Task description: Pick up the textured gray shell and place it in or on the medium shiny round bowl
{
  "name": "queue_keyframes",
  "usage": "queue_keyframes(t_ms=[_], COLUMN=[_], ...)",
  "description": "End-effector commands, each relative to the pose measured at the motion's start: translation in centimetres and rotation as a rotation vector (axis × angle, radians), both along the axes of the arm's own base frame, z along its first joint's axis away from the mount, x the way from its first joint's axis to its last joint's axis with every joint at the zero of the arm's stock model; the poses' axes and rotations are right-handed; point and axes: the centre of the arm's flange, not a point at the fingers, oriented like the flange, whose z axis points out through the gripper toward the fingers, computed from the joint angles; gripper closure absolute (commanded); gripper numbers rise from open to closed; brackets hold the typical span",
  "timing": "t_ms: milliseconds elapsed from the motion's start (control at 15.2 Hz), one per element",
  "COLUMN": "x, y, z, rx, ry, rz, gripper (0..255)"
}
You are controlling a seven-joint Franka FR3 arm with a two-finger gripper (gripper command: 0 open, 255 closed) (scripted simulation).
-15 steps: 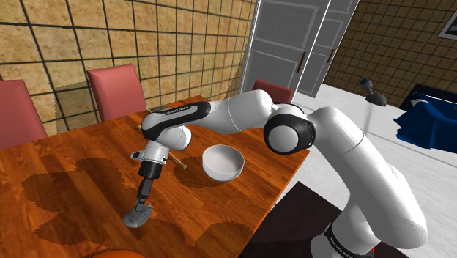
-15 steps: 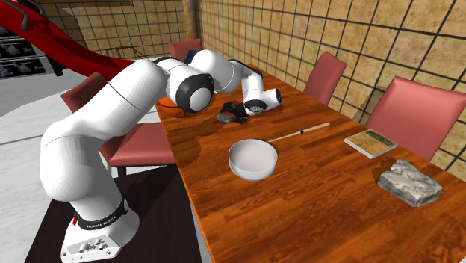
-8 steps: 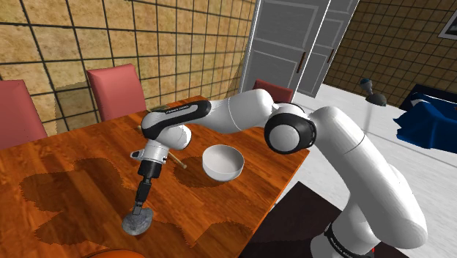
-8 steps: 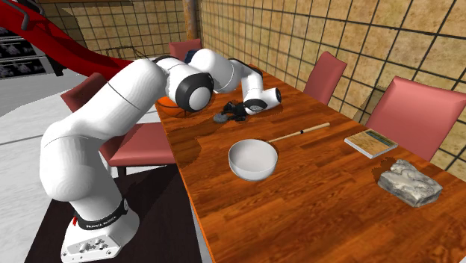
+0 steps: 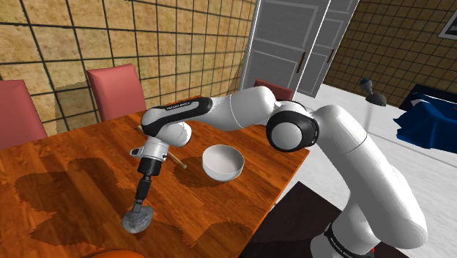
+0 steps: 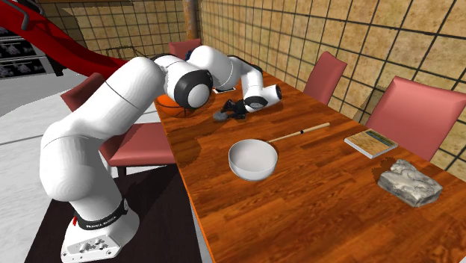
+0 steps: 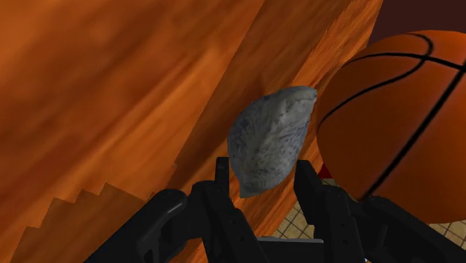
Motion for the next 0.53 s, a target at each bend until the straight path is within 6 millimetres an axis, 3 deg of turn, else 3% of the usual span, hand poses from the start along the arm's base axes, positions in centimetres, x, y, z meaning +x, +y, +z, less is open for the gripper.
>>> queue_keyframes(t_ms=[0,462], x=[0.0,0.0], y=[0.0,0.0], z=[1.2,4.9], rx=[0.0,0.0], ry=[0.0,0.0], rz=[0.0,0.0], gripper=[255,255])
